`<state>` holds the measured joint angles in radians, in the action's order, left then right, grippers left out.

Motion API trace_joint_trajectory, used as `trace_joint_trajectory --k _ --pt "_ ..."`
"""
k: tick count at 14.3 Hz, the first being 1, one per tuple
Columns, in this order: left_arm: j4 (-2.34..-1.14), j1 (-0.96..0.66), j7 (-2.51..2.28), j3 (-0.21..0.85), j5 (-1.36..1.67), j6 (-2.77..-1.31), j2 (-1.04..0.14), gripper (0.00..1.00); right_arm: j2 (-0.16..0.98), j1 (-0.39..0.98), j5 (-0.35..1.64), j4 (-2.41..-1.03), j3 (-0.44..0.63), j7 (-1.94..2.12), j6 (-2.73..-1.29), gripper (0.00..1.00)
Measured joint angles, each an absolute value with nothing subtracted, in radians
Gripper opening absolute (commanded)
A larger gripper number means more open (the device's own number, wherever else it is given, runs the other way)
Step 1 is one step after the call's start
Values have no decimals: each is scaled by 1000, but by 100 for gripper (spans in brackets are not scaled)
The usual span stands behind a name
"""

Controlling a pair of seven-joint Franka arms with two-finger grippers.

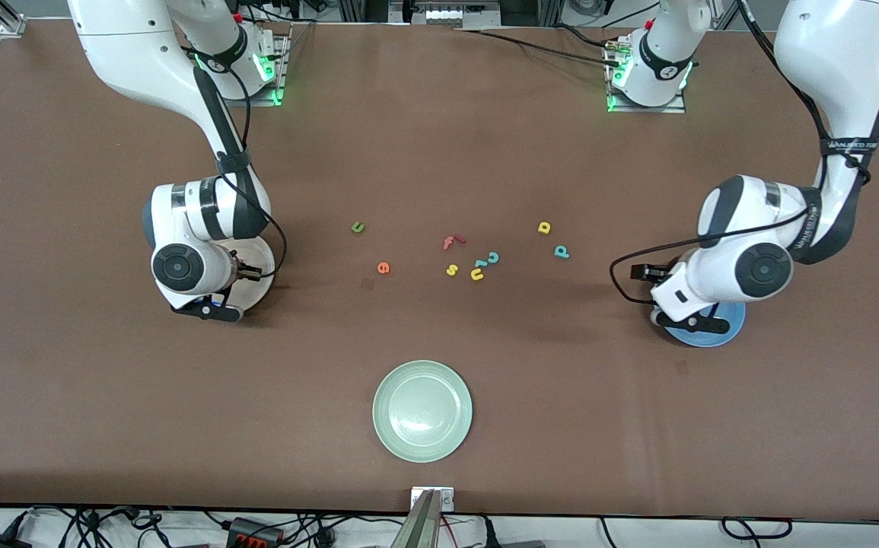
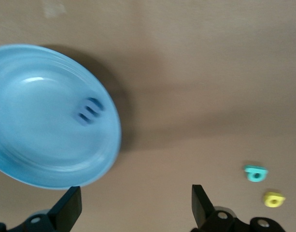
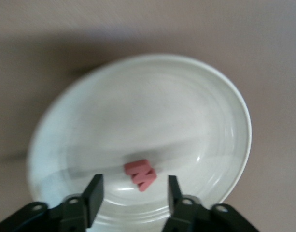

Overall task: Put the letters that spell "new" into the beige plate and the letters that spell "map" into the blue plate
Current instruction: 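Drop the pink m on the beige plate while the left gripper withdraws, then reach the right gripper to the orange letter while the left gripper reaches teal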

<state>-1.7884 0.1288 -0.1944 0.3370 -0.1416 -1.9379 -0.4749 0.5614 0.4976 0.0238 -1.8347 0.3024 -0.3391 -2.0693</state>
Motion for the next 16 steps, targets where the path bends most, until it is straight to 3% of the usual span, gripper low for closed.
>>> trace_joint_trajectory --k 7,10,14,16 --pt "-1807 129 -358 417 -142 -1934 -475 100 534 656 54 -1742 275 -341 -2069 100" --pt "-1825 129 -445 484 -142 -1936 -476 100 563 751 205 -1738 269 -354 -2146 100" --pt "-1925 125 -494 555 -142 -2055 -473 100 614 786 267 -1735 269 -376 -2206 86" --pt "-2009 128 -520 555 -142 -2195 -470 91 639 808 268 -1733 268 -431 -2247 80"
